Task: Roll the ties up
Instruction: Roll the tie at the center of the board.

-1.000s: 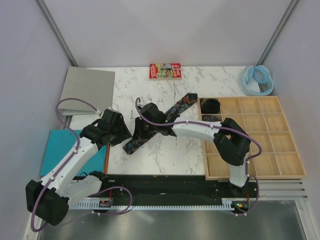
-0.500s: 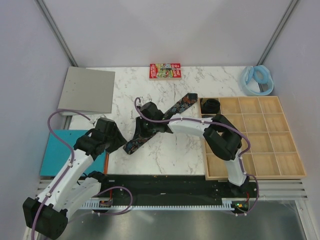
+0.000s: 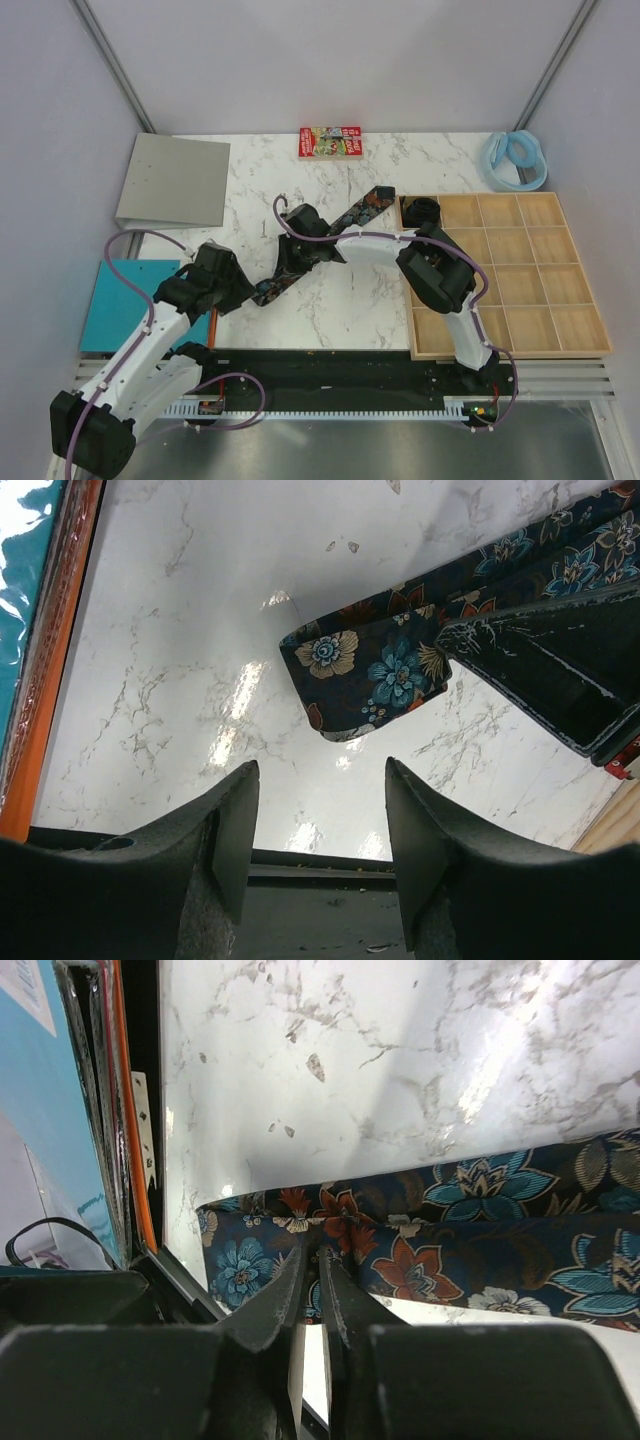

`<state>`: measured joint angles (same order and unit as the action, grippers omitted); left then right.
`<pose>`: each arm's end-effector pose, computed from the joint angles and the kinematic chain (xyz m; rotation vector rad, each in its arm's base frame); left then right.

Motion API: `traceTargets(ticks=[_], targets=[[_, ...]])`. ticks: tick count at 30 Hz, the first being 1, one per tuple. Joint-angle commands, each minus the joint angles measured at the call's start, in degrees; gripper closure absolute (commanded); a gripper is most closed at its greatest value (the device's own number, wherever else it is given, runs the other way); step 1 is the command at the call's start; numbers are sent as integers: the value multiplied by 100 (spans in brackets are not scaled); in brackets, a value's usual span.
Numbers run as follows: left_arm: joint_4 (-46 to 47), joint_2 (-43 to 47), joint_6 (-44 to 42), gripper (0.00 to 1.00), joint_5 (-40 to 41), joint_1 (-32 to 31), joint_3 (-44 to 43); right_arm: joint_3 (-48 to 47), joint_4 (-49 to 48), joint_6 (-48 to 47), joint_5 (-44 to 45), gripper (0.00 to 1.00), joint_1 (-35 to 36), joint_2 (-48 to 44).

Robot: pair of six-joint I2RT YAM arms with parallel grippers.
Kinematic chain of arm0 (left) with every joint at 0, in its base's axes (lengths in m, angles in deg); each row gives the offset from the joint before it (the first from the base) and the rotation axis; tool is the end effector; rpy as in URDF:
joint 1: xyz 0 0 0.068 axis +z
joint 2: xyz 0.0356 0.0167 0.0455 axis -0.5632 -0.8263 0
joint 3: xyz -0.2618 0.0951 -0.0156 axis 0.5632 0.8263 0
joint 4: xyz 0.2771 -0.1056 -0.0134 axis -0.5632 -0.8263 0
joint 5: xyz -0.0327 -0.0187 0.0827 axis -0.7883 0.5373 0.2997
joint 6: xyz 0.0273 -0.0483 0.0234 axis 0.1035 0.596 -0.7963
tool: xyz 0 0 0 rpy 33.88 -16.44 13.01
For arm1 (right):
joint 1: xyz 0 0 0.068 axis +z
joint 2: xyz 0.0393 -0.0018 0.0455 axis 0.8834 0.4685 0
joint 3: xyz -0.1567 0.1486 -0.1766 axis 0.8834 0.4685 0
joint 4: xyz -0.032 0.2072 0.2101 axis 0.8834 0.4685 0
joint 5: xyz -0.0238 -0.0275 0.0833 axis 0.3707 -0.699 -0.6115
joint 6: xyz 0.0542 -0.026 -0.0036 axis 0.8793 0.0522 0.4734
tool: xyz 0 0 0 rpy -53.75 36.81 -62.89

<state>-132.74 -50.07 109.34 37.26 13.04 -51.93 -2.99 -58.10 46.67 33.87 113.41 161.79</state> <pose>0.1742 -0.0646 0.2056 -0.7169 2.5342 -0.3735 0.2989 0.3973 0.1342 -0.3114 2.6892 1.0739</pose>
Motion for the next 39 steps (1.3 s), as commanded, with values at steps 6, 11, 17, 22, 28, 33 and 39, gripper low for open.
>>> traceTargets(ticks=[6, 11, 17, 22, 28, 33, 39], targets=[[818, -166, 283, 41, -252, 32, 479, -59, -213, -144, -145, 85, -108, 116], [1284, -324, 450, 41, -295, 32, 664, -15, -248, -153, -163, 85, -134, 116], [1670, -650, 468, 43, -331, 32, 752, 56, -327, -135, -189, 85, -134, 107], [1882, -773, 459, 44, -278, 32, 936, 73, -327, -118, -207, 85, -143, 89], [2058, -870, 424, 45, -243, 32, 1112, 12, -310, -126, -233, 84, -213, -68], [2207, -887, 398, 46, -217, 32, 1218, 56, -274, -135, -242, 84, -231, -306], [2347, -966, 371, 49, -217, 23, 1288, 82, -310, -82, -295, 83, -231, -420]])
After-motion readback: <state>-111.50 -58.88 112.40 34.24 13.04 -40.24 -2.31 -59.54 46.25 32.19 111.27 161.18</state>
